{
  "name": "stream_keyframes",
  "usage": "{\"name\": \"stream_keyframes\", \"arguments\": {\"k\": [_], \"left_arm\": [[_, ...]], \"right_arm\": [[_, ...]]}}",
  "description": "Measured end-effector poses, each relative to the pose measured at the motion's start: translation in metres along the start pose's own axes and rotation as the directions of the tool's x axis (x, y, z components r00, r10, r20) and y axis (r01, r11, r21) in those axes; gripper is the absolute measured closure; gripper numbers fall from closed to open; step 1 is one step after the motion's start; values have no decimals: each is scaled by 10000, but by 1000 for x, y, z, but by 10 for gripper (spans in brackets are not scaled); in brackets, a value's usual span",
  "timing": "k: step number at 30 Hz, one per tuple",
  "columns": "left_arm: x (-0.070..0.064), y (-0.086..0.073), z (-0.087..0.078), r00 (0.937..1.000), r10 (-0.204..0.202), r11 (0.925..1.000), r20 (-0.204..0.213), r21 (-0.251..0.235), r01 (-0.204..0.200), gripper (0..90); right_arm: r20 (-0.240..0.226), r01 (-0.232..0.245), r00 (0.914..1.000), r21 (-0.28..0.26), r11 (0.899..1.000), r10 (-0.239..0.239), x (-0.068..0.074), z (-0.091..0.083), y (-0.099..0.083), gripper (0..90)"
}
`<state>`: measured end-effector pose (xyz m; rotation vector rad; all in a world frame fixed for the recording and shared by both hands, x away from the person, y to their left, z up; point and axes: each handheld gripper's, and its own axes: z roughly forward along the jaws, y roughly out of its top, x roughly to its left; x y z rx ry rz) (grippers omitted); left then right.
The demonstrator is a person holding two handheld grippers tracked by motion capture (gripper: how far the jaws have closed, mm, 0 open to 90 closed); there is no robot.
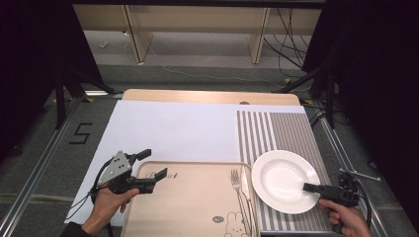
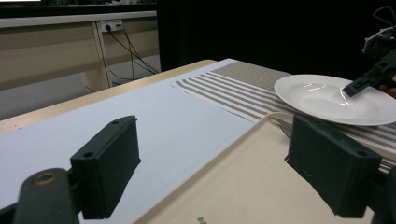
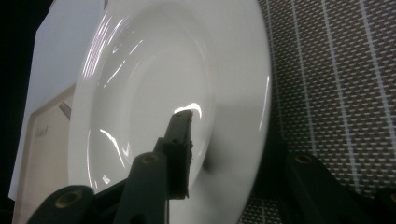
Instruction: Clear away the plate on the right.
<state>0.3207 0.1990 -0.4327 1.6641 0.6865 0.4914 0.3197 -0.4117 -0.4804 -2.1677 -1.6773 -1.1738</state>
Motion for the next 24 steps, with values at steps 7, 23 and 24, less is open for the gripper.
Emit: {"name": "stream_keyframes", "arguments": {"k": [7,23,24], "left_arm": [[0,0,0,10000,7,10000,16,3,-7,161],[0,0,0,10000,-13,10000,-2,19,13,161],[0,0,0,10000,-11,10000,-5,21,11,161]], "right_arm": [[-26,-125,9999,106,9999,126,-2,-2,0,712],[-1011,-728,9927,-656,9952,659,-3,-3,-1,792],[-1014,-788,9922,-628,9949,722,-2,-3,-1,798]]}}
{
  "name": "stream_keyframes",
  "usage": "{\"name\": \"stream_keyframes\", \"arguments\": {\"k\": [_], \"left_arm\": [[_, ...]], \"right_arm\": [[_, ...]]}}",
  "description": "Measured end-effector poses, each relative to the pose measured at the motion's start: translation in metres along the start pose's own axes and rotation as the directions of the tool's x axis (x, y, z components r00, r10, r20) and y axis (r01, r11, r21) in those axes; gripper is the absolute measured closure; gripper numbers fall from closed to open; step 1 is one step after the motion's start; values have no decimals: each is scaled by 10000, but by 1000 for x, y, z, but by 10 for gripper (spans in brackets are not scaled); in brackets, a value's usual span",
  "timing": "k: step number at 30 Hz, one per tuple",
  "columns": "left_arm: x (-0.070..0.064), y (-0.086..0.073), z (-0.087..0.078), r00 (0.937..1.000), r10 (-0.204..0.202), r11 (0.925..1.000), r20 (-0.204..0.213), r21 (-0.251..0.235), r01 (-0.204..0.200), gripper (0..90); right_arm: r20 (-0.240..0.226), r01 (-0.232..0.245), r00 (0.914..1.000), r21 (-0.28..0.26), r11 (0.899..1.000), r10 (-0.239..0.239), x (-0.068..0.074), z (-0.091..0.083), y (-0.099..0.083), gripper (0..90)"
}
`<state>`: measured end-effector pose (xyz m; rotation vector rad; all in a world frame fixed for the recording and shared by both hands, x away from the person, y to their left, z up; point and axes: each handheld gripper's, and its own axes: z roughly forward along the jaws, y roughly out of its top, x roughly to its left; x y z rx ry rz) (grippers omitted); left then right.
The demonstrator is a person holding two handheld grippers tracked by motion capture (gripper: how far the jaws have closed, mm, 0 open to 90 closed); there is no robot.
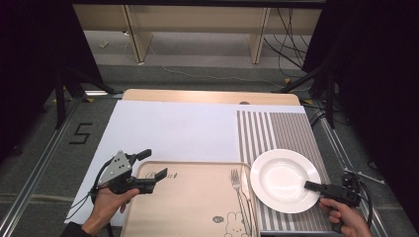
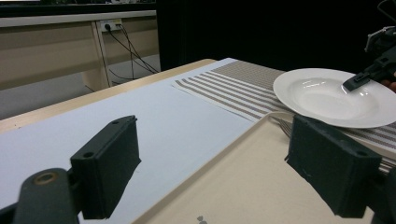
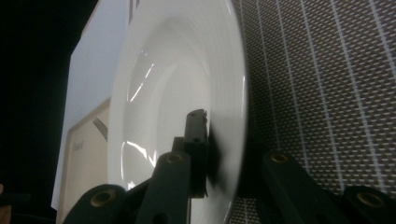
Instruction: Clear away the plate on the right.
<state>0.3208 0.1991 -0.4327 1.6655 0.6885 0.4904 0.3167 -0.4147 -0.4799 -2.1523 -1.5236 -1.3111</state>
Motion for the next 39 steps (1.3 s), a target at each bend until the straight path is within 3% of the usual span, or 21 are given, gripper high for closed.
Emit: {"name": "stream_keyframes", "arguments": {"k": [3,8,10,13,14,23,26,29,31,33,34,36,39], "left_arm": [[0,0,0,10000,-16,10000,-22,-11,16,161],[1,0,0,10000,-51,10000,-37,-15,51,161],[1,0,0,10000,-54,10000,-44,-6,54,161],[1,0,0,10000,-81,10000,-49,-27,81,161],[1,0,0,10000,-77,10000,-50,-20,77,161],[2,0,-1,9999,-81,10000,-59,-34,81,161],[2,0,-1,10000,-65,10000,-55,-15,65,161],[2,0,-1,9999,-114,9999,-80,-47,114,161],[2,0,-1,9999,-114,9999,-84,-48,113,161],[2,0,-1,9999,-153,9998,-27,-137,153,162],[2,0,-1,9999,-126,9999,-92,-66,125,162],[2,0,-1,9999,-128,9999,-99,-66,127,162],[2,0,-1,9999,-146,9998,-71,-125,145,161]], "right_arm": [[-190,65,9998,167,9998,-62,-1,-2,1,808],[-127,54,9999,184,9998,-52,-2,-3,0,815],[-136,-476,9988,302,9984,480,-2,-3,-1,817],[-206,-500,9985,271,9984,506,-2,-4,-1,820],[-60,-540,9985,105,9985,541,-1,-3,-2,821],[-447,-937,9946,-74,9956,933,-2,-4,-3,821],[-357,-734,9967,-41,9973,732,-3,-4,-4,819],[-381,-1115,9931,-255,9934,1105,-3,-2,-4,819],[-421,-847,9956,-240,9961,836,-6,-5,-5,818],[-418,-1168,9924,-297,9927,1155,-4,-5,-4,818],[-374,-903,9954,-423,9950,887,-6,-5,-5,817],[-455,-1288,9909,-474,9905,1267,-3,-7,-4,815],[-450,-1095,9932,-481,9928,1074,-6,-8,-5,815]]}}
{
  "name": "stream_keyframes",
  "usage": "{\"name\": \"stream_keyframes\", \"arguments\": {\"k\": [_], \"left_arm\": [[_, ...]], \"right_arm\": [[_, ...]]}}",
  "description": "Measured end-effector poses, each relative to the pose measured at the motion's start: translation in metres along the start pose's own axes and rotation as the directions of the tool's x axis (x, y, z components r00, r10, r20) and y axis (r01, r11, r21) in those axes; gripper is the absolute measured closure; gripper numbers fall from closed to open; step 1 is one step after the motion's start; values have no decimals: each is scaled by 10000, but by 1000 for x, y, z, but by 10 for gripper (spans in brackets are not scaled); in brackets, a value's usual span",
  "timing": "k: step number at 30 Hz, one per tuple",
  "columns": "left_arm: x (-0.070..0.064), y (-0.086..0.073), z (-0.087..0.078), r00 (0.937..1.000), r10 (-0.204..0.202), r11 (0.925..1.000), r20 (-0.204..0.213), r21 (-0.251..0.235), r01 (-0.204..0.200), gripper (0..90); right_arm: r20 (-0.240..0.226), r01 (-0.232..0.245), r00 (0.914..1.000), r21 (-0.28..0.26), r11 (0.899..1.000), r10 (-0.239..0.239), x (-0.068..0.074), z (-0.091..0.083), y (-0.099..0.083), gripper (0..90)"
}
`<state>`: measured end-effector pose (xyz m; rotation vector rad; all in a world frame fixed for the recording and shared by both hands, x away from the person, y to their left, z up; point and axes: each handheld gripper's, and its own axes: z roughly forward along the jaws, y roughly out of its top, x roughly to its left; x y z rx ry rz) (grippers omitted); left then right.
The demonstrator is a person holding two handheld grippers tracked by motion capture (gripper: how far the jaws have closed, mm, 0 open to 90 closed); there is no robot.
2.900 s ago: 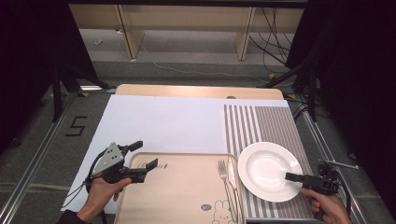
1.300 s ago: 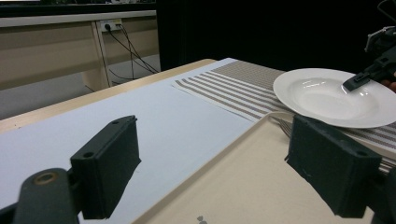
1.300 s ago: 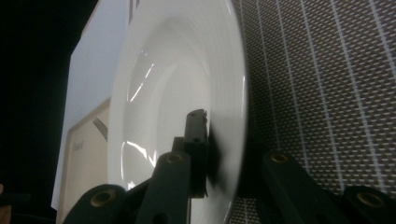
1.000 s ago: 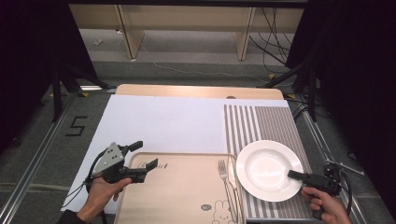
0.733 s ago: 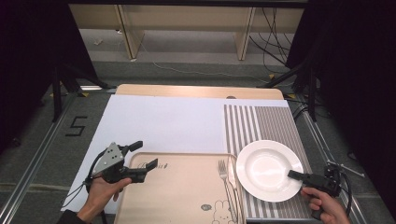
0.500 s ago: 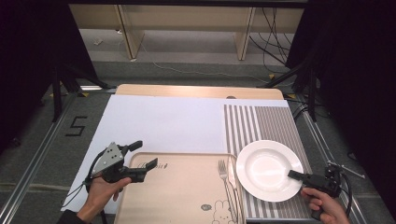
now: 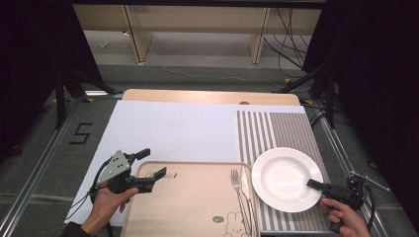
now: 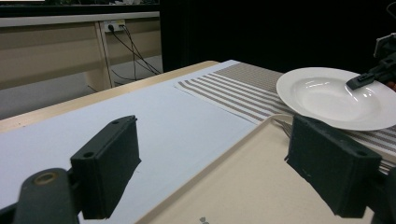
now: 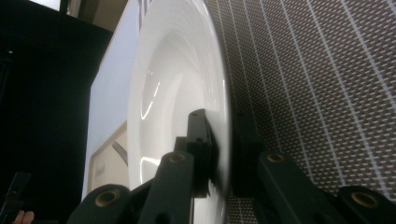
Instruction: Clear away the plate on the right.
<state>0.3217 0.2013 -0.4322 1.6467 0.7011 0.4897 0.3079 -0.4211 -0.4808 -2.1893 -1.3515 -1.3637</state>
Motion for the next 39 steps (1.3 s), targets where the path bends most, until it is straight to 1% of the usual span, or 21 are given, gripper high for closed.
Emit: {"name": "stream_keyframes", "arguments": {"k": [1,2,4,6,8,10,14,16,18,23,24,25,26,27,29,30,31,32,36,38,39], "left_arm": [[0,0,-1,10000,28,10000,-44,60,-28,161],[0,0,-1,10000,24,10000,-41,47,-24,161],[0,0,-1,10000,6,10000,-43,33,-6,162],[0,0,-1,10000,5,10000,-37,42,-5,161],[0,0,-1,10000,-13,10000,-39,39,13,161],[1,0,-1,10000,-44,10000,-49,20,44,161],[1,0,-1,10000,-63,10000,-52,21,63,161],[1,0,-1,10000,-62,10000,-55,28,62,161],[1,0,-1,10000,-84,10000,-47,4,84,161],[1,1,-2,9999,-104,9999,-59,-29,104,161],[1,1,-2,9999,-106,9999,-52,-26,106,161],[1,0,-2,9999,-119,9999,-44,-26,118,161],[1,0,-1,9999,-128,9999,-47,-17,128,161],[1,0,-1,9999,-126,9999,-47,-21,126,161],[1,1,-2,9999,-130,9999,-57,-33,130,161],[2,1,-2,9999,-147,9999,-72,-41,147,161],[2,0,-2,9998,-167,9999,-79,-45,166,161],[2,0,-2,9998,-168,9999,-98,-27,168,161],[4,-1,0,9996,-265,9996,-52,-91,265,161],[4,0,-1,9995,-277,9996,-140,-29,277,161],[4,0,-2,9996,-251,9997,-159,-19,251,161]], "right_arm": [[20,-270,9996,-81,9996,271,1,0,0,816],[-112,-312,9995,-27,9995,311,0,-1,1,815],[-182,-412,9990,-386,9984,405,-1,0,0,814],[-165,-501,9986,-281,9983,497,-1,-3,0,813],[-370,-595,9977,-637,9962,572,-1,-2,1,812],[-484,-759,9962,-675,9948,727,-1,-3,1,811],[-579,-554,9970,-780,9954,510,0,-6,1,809],[-843,-814,9937,-948,9922,735,1,-5,0,808],[-875,-876,9929,-822,9928,804,3,-6,-1,807],[-1221,-642,9910,-768,9950,545,6,-6,-2,807],[-1342,-927,9875,-746,9929,821,8,-5,-2,808],[-1382,-965,9867,-742,9926,856,9,-5,-3,808],[-1232,-737,9902,-567,9957,663,9,-5,-3,807],[-1276,-562,9907,-645,9963,477,9,-4,-5,806],[-1354,-936,9872,-633,9936,844,13,-2,-5,806],[-1273,-863,9887,-491,9951,795,14,-3,-6,806],[-1448,-844,9867,-706,9939,735,15,-1,-7,806],[-1338,-870,9878,-501,9950,796,16,-2,-7,807],[-1442,-852,9866,-549,9949,765,24,0,-11,807],[-1679,-924,9823,-503,9944,828,27,2,-13,807],[-1632,-905,9832,-448,9949,820,29,2,-13,807]]}}
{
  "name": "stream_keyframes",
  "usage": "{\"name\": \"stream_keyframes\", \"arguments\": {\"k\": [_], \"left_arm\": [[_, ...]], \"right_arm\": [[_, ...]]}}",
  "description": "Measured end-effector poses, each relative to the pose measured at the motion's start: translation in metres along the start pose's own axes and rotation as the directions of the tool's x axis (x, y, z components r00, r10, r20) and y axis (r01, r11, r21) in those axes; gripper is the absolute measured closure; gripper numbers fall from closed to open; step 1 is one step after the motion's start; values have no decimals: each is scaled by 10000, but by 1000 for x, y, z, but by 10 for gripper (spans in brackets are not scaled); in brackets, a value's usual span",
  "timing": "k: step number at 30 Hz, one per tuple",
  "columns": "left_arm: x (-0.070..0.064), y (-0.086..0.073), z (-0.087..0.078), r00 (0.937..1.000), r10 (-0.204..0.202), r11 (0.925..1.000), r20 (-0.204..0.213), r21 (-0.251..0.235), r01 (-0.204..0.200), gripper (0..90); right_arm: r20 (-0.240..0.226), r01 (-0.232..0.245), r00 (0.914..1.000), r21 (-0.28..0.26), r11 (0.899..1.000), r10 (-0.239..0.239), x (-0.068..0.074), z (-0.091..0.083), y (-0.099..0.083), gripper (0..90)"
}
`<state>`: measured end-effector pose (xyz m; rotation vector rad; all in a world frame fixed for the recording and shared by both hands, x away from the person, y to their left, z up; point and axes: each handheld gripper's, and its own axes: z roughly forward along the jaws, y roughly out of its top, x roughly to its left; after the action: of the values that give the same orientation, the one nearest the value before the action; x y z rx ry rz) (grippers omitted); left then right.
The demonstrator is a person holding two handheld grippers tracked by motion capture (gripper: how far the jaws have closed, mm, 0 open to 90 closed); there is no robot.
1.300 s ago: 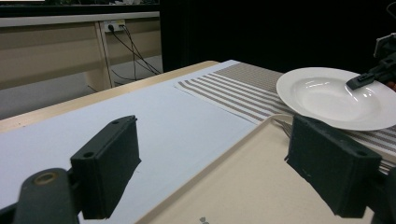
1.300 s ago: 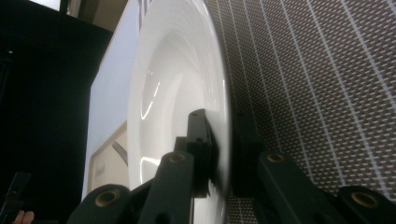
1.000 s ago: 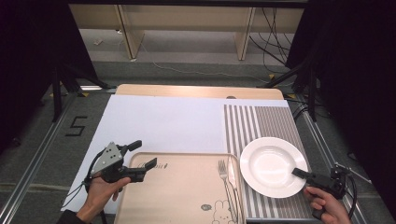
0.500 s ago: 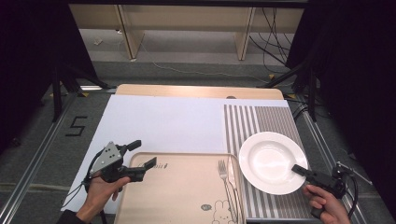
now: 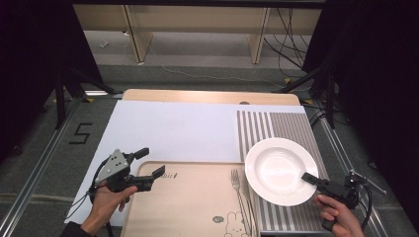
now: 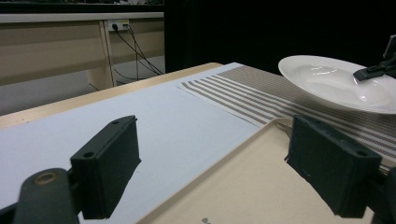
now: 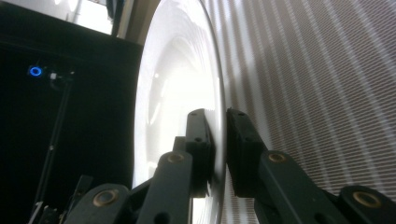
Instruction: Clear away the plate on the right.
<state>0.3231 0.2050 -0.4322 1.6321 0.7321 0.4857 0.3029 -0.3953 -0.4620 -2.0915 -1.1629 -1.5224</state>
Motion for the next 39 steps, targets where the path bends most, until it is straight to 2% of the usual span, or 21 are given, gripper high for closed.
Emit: {"name": "stream_keyframes", "arguments": {"k": [3,5,6,9,11,13,15,21,22,25,26,27,28,30,31,33,34,36,37,38,39], "left_arm": [[0,0,0,10000,30,10000,-20,-41,-31,161],[0,0,-1,10000,22,10000,-4,-40,-22,161],[0,0,0,10000,13,10000,2,-42,-13,162],[0,0,0,10000,4,10000,10,-51,-4,161],[0,0,0,10000,-7,10000,3,-53,7,161],[0,1,-1,10000,-11,10000,-1,-56,11,161],[0,1,-1,10000,-16,10000,-1,-59,16,161],[1,0,-1,10000,-30,10000,-7,-66,30,161],[1,0,-1,10000,-35,10000,-9,-73,35,161],[0,1,0,10000,-62,10000,-9,-78,62,161],[0,1,0,10000,-73,9999,-10,-77,72,161],[0,0,0,10000,-82,9999,-7,-75,82,161],[0,0,0,10000,-82,9999,-4,-73,82,161],[1,0,0,10000,-98,9999,-6,-81,97,161],[1,0,0,9999,-107,9999,-13,-79,107,161],[1,0,0,9999,-152,9998,42,-148,153,161],[1,0,0,9999,-155,9998,50,-160,156,161],[1,0,-1,9999,-156,9998,0,-104,156,161],[1,0,-1,9999,-145,9999,-2,-87,145,161],[1,0,-1,9999,-141,9999,-8,-84,141,161],[1,0,-1,9999,-169,9998,-22,-93,169,161]], "right_arm": [[-198,303,9994,106,9995,-301,0,3,-2,809],[-314,119,9994,227,9997,-112,1,6,-3,808],[-142,303,9995,302,9991,-298,2,7,-4,807],[-169,268,9995,475,9985,-260,4,10,-6,807],[-241,583,9981,432,9974,-573,3,13,-8,808],[-326,257,9992,620,9977,-238,6,15,-9,808],[-367,306,9989,721,9969,-280,8,18,-11,809],[-349,768,9967,1022,9918,-736,12,25,-15,808],[-375,562,9979,1127,9920,-523,14,26,-16,808],[-385,644,9975,1257,9900,-600,16,31,-19,808],[-573,723,9962,1380,9878,-649,16,32,-20,808],[-398,724,9969,1411,9873,-675,18,35,-21,808],[-486,538,9977,1407,9886,-474,20,36,-22,808],[-526,804,9960,1579,9842,-729,20,40,-25,807],[-627,587,9968,1625,9850,-490,22,41,-25,807],[-625,776,9957,1667,9830,-680,23,44,-27,807],[-672,526,9969,1644,9850,-420,26,46,-28,807],[-746,762,9952,1874,9793,-631,25,48,-30,807],[-825,510,9960,1959,9793,-354,27,49,-31,808],[-785,793,9948,2036,9758,-645,26,50,-32,807],[-860,672,9950,2045,9766,-504,28,52,-33,808]]}}
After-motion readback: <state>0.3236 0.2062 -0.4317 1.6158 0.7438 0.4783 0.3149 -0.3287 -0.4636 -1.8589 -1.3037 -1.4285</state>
